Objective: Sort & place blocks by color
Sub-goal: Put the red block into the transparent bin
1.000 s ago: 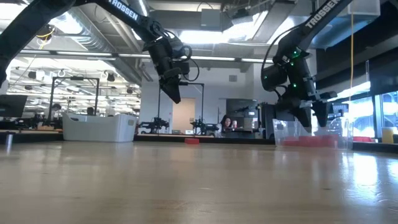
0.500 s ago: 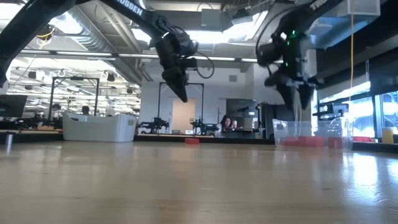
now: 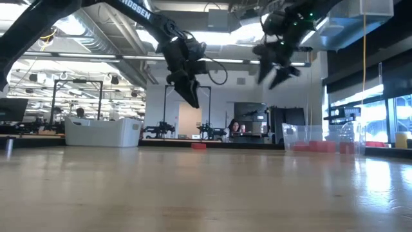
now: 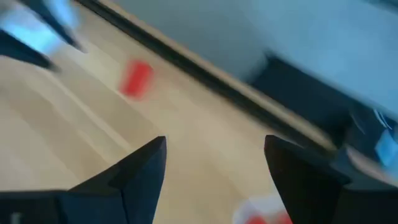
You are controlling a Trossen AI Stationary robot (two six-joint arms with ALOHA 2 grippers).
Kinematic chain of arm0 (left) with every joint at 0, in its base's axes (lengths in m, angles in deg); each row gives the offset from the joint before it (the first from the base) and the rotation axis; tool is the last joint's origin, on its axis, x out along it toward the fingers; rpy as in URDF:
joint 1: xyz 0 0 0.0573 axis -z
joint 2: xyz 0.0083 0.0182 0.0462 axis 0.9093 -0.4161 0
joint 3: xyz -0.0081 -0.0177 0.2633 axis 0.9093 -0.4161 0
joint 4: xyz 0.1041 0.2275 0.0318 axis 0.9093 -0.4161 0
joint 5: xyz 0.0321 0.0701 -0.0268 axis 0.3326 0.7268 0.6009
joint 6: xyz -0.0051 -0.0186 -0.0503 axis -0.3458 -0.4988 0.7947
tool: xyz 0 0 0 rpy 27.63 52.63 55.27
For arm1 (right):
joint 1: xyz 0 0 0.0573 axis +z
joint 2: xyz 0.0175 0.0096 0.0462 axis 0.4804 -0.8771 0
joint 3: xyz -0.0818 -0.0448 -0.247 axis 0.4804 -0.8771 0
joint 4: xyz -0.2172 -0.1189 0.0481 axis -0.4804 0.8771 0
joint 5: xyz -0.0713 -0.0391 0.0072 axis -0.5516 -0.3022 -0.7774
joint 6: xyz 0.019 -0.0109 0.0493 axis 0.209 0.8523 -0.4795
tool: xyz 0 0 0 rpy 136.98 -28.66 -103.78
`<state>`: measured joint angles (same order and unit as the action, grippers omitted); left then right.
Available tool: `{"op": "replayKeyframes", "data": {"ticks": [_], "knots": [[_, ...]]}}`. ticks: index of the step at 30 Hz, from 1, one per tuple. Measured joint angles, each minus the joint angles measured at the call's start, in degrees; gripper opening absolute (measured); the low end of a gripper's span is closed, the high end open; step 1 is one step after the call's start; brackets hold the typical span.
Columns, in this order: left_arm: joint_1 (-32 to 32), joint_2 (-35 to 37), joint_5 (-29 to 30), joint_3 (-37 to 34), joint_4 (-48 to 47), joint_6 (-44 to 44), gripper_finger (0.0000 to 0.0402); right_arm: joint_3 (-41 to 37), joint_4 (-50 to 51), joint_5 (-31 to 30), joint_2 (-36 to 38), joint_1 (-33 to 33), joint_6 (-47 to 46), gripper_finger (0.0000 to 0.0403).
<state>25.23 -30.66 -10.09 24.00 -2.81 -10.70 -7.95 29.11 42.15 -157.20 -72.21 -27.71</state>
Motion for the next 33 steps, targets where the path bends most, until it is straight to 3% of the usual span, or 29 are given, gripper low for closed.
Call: {"op": "replayKeyframes", "data": {"ticks": [8,20,33], "knots": [[-4.2,0.0,-2.1,0.0,-2.7,3.4,0.0155,0.0,-20.3,11.3,-5.0,3.8,7.8,0.0272],[-11.4,0.1,-2.5,0.0,-5.6,4.3,0.0153,0.0,-36.9,8.9,-18.1,7.8,6.4,0.0272],[-12.2,0.1,-2.3,-0.1,-5.9,4.3,0.0153,0.0,-42.6,8.7,-28.7,11.6,8.3,0.0271]]}}
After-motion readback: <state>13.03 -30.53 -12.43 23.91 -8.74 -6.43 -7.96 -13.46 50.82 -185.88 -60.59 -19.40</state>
